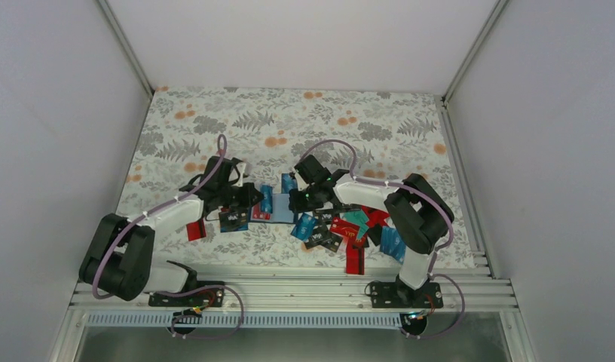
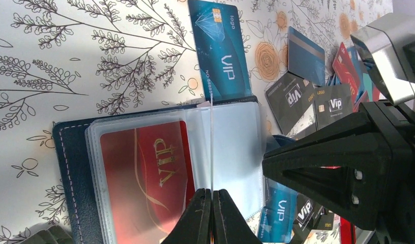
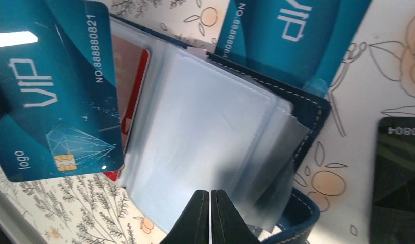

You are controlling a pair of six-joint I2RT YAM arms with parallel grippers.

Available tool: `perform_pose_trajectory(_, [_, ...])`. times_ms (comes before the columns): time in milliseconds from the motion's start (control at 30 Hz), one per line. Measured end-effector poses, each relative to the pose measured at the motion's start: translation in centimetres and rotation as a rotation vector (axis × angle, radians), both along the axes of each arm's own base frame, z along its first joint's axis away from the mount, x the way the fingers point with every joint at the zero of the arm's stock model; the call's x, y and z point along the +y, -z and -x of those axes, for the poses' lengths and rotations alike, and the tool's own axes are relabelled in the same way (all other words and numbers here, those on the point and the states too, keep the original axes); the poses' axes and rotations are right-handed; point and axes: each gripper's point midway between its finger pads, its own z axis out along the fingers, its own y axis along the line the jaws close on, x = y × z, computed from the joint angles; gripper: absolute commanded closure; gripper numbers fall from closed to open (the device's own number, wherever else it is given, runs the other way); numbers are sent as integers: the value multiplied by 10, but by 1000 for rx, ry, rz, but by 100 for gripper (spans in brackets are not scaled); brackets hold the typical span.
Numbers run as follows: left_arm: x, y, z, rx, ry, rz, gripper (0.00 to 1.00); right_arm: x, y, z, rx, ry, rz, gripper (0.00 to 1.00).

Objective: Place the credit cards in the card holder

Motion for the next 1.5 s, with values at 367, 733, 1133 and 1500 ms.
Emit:
perform_pose_trajectory(367, [-2,9,0,25,8,2,98,-14,7,-6,-11,38,52,96])
perform_pose_trajectory(733, [-6,12,1,19,24,27,97,-20,17,1,11,36,65,96])
perform_pose_trajectory(1133, [-6,24,10,57,20,51,98,-19,18,3,16,32,39,96])
perform_pose_trajectory(1500, [-9,30,9,86,6,75,97,-19,19,4,9,33,23,96])
